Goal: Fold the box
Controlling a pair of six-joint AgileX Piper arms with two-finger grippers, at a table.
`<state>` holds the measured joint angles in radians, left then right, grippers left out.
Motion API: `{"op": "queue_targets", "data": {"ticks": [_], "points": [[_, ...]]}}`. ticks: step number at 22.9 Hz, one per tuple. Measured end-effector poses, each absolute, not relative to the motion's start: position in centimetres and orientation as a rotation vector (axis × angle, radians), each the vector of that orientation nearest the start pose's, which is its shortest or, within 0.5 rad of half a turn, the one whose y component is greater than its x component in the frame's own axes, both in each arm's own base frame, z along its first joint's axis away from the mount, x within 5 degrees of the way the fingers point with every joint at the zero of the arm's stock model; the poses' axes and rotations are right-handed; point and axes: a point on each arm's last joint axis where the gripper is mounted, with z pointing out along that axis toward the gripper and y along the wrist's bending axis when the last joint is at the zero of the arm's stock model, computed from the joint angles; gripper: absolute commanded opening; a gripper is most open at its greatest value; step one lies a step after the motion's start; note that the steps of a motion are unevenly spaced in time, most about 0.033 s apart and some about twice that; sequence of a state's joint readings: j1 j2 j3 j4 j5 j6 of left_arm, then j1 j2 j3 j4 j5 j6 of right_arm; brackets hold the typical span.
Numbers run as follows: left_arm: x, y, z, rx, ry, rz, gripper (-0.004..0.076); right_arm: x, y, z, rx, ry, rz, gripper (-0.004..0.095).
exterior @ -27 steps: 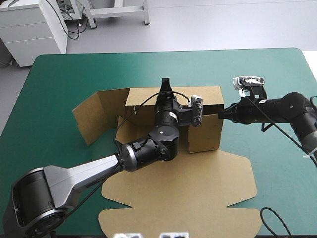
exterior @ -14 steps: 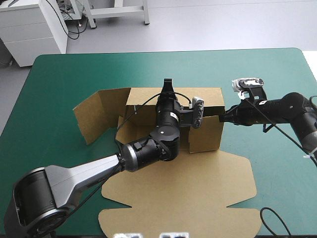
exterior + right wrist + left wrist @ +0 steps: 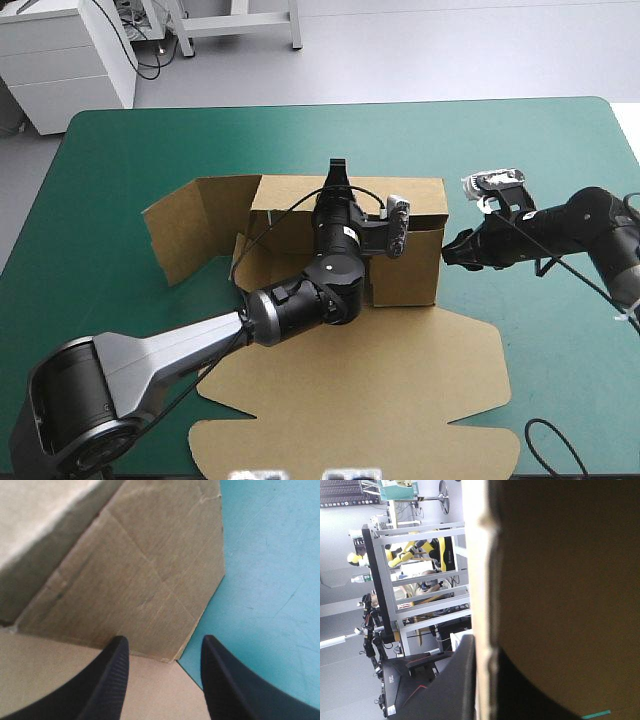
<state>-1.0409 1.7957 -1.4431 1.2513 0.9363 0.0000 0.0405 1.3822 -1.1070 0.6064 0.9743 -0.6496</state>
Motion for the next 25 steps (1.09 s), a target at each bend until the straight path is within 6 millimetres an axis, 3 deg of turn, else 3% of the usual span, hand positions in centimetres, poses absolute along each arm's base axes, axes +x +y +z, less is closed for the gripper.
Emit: {"op": "queue_targets", "data": {"ticks": [11,17,25], "points": [[26.0,-30.5,30.8,1.569,1.433,0.976,-0.0008,25.4,5.4,32.9,-0.619,2.441,0.535,0.0436],[25.9,-30.6,30.8,1.560,1.434,0.958,-0.0008,26.7,5.7,32.3,-0.656,2.380,0.556,0.0428],[26.0,-30.7,30.8,1.547,1.440,0.938,-0.0008,28.9,5.9,30.8,-0.591,2.351,0.585,0.0337]]}}
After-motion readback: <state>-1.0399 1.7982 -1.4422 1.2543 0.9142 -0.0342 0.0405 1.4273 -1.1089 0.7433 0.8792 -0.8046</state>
